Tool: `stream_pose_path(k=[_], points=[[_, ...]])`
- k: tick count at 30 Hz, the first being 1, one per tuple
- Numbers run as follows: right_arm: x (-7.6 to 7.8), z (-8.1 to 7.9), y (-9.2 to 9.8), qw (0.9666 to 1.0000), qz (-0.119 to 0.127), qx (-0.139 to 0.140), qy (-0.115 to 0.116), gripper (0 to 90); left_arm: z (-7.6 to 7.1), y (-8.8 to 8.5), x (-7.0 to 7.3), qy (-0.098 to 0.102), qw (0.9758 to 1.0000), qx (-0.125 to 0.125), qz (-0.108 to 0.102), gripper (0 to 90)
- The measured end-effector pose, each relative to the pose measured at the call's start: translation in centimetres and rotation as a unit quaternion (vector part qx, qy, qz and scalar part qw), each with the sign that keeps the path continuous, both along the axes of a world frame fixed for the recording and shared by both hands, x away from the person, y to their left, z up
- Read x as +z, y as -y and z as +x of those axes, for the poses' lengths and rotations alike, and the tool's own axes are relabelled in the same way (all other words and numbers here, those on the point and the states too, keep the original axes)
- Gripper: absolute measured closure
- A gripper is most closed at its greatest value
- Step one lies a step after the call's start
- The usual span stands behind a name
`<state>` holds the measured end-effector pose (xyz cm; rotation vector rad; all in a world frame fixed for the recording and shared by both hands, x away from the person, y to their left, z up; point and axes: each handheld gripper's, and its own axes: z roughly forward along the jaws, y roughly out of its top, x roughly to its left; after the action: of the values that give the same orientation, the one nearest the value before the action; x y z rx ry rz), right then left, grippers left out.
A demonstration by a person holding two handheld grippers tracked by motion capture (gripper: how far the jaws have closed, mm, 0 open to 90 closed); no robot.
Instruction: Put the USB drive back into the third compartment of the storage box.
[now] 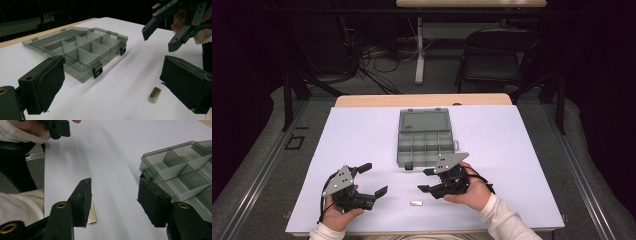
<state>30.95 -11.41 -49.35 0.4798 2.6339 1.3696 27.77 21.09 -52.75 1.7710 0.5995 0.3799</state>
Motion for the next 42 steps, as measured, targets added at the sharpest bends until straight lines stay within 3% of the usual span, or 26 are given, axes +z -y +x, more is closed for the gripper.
stream_pose_path(k=[9,16,24,28,42], points=[[-1.3,-0.4,-1.1,0.9995,-0.022,0.017,0.017,47.2,0.0,0.0,0.0,-0.001,1.0000,-0.002,0.000,5.4],[-2.0,-0.7,-1.3,0.9997,-0.022,0.007,0.005,56.5,0.0,-0.1,0.0,-0.002,1.0000,-0.006,0.001,5.5],[-3.2,-0.8,-1.6,0.9991,-0.031,0.017,-0.023,67.5,0.1,-0.1,0.0,-0.003,1.0000,-0.004,-0.006,5.4],[-3.7,-0.9,-1.9,0.9987,-0.036,0.027,-0.026,70.5,0.1,-0.1,0.0,-0.003,1.0000,-0.004,-0.005,5.4],[-5.1,-1.4,-3.0,0.9963,-0.058,0.058,-0.024,70.8,0.1,-0.1,0.0,-0.002,1.0000,-0.004,-0.005,5.8]])
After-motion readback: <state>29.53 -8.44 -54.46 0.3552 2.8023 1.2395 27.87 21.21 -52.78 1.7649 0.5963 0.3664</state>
